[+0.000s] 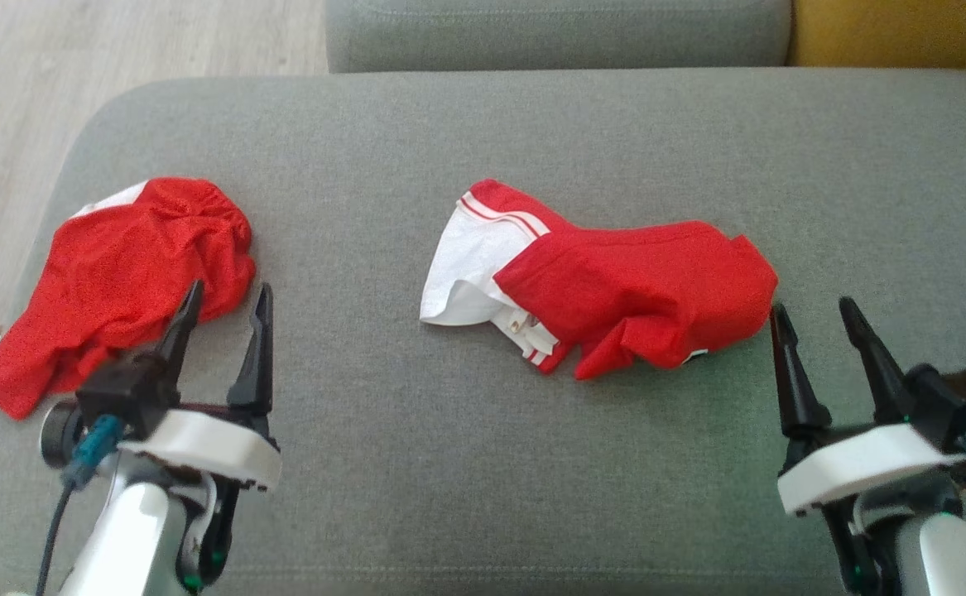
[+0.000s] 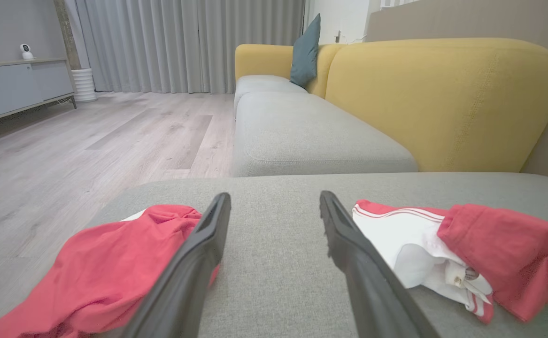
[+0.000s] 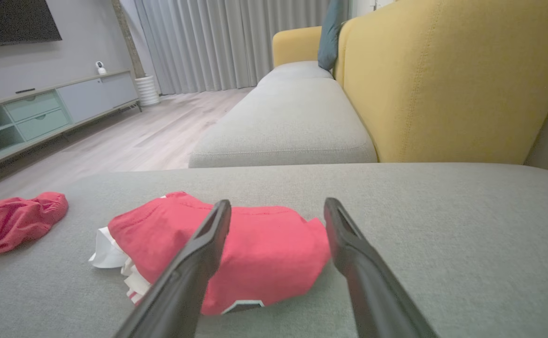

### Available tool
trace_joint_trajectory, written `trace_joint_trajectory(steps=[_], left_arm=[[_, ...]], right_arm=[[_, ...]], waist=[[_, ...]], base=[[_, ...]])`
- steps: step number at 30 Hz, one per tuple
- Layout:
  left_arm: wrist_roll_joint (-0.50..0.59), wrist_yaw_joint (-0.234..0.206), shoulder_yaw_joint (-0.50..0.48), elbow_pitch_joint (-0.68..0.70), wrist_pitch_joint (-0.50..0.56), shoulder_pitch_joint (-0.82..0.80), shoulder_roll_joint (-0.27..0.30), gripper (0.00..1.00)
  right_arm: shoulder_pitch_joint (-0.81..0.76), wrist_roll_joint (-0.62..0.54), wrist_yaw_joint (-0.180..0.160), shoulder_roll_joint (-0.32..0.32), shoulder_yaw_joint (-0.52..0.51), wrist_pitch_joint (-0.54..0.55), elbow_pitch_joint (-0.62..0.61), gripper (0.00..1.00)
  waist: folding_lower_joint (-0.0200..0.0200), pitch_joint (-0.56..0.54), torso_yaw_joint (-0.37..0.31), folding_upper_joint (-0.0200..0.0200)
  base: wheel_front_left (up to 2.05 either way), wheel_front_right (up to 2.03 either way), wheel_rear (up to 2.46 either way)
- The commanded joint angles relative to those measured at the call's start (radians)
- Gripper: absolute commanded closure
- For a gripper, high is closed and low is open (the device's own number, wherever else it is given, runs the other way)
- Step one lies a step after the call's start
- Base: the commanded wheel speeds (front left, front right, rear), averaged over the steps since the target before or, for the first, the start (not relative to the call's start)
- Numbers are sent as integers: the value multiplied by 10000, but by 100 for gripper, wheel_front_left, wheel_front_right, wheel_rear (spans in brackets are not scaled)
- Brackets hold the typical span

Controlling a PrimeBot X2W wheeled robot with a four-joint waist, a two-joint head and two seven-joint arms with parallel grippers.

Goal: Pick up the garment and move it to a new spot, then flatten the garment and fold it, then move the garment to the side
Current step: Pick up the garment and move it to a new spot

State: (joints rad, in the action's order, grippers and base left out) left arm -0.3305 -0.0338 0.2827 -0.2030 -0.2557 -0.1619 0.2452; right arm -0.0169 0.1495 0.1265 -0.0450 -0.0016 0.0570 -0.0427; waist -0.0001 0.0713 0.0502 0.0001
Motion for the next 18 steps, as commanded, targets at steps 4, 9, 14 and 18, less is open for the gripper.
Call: trace_joint_trajectory(steps=[4,9,14,18], left_arm=[[184,9,-309,203,-60,-59,299,0],[208,-36,-208,126,-49,267,308,0],[241,-80,-93,139,59,410,357,0],[226,-157,-96,168,116,421,389,0]], right_arm=[[-81,-143,42,-53,155,130,-450,0],[-398,-198,42,-53,90,295,-592,0],[-613,-184,42,-53,49,424,-710,0],[-658,-153,42,-53,76,468,-760,0]], waist=[[1,-263,-61,-1],[1,-589,-129,-1],[1,-737,-169,-1],[1,-752,-188,-1]], base=[[0,0,0],[0,0,0],[0,0,0],[0,0,0]])
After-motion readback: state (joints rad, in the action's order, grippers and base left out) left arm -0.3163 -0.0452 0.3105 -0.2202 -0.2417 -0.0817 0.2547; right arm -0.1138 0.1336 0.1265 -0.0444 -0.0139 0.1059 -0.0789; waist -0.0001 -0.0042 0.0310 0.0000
